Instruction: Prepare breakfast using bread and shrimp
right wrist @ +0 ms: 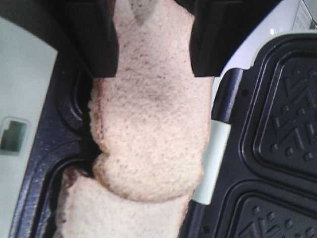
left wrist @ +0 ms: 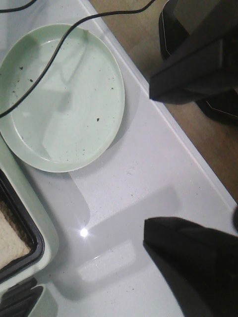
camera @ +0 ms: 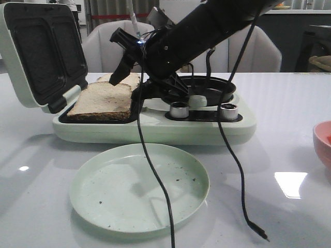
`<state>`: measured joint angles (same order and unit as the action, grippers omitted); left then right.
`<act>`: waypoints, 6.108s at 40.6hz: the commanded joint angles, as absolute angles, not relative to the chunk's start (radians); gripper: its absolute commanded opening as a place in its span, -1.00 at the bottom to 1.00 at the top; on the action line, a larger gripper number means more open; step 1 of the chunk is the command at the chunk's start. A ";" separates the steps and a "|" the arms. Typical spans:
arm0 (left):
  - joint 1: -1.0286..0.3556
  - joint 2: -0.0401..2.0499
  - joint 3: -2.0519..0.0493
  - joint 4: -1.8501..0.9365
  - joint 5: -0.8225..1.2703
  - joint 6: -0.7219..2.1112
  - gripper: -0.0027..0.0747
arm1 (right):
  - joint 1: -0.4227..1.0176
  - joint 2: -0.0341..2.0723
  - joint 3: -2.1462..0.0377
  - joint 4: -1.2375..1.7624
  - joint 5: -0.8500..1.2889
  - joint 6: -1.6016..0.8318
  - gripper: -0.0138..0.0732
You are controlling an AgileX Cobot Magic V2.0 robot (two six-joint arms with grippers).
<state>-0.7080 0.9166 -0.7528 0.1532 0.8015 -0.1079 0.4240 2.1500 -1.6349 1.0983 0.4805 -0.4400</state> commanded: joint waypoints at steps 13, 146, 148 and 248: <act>-0.714 0.906 -0.787 0.169 0.743 -0.106 0.44 | 0.418 1.806 -1.674 0.650 0.693 -0.443 0.36; -0.108 1.752 -1.642 -0.656 0.822 0.442 -0.67 | 0.418 0.952 -0.814 0.044 0.666 -0.009 0.36; -0.134 1.736 -1.621 -0.620 0.809 0.442 -0.67 | 0.418 0.952 -0.814 0.044 0.666 -0.009 0.36; -0.492 0.938 -0.881 -0.180 0.592 0.190 -0.67 | -0.207 1.560 -0.999 -0.170 0.515 0.008 0.36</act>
<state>-0.4834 0.9531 -0.8543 -0.1675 0.6664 0.1977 -0.1985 1.5488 -0.9420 -0.1438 0.5510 0.0094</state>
